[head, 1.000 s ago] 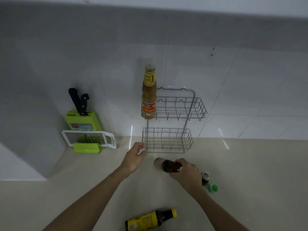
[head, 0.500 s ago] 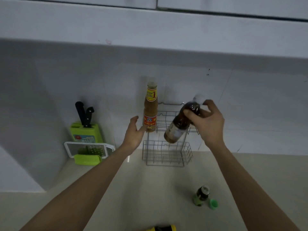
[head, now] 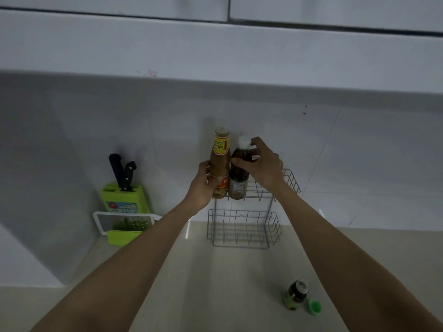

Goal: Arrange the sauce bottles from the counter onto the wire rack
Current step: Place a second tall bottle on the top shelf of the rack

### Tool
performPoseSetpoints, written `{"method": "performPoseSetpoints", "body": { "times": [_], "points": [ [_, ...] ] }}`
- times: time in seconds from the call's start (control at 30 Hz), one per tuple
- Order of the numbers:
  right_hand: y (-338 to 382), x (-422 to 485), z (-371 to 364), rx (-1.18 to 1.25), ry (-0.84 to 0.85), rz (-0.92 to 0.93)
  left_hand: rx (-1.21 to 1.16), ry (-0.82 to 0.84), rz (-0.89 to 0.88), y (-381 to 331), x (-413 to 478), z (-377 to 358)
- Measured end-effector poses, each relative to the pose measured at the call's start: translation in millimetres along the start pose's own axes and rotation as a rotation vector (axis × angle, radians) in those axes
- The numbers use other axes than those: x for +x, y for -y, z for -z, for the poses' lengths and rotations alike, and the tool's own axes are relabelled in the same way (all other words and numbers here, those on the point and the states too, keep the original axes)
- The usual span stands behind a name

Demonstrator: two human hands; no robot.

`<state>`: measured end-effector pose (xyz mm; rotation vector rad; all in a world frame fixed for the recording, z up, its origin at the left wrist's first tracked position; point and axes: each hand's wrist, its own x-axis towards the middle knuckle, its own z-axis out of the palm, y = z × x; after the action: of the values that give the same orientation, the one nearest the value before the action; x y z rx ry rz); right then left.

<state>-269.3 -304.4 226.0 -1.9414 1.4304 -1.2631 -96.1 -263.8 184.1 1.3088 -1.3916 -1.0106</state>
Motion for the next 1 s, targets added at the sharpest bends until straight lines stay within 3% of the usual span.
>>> {"method": "performPoseSetpoints", "body": {
  "times": [0.1, 0.3, 0.47, 0.63, 0.83, 1.0],
  "points": [
    [-5, 0, -2, 0.023, 0.08, -0.045, 0.022, 0.004, -0.004, 4, 3, 4],
    [-36, -1, 2, 0.112, 0.43, -0.204, 0.047, -0.011, -0.021, 8, 4, 3],
    [-37, -5, -3, 0.021, 0.299, -0.169, 0.041, -0.009, -0.031, 10, 5, 3],
    [-38, -7, -10, -0.074, 0.314, -0.113, 0.023, -0.015, -0.032, 11, 5, 2],
    [-43, -10, -5, 0.001, 0.411, -0.206, 0.024, -0.025, -0.03, 11, 4, 3],
    [-47, -11, -7, 0.034, 0.347, -0.208, 0.016, -0.035, -0.02, 12, 5, 1]
  ]
}}
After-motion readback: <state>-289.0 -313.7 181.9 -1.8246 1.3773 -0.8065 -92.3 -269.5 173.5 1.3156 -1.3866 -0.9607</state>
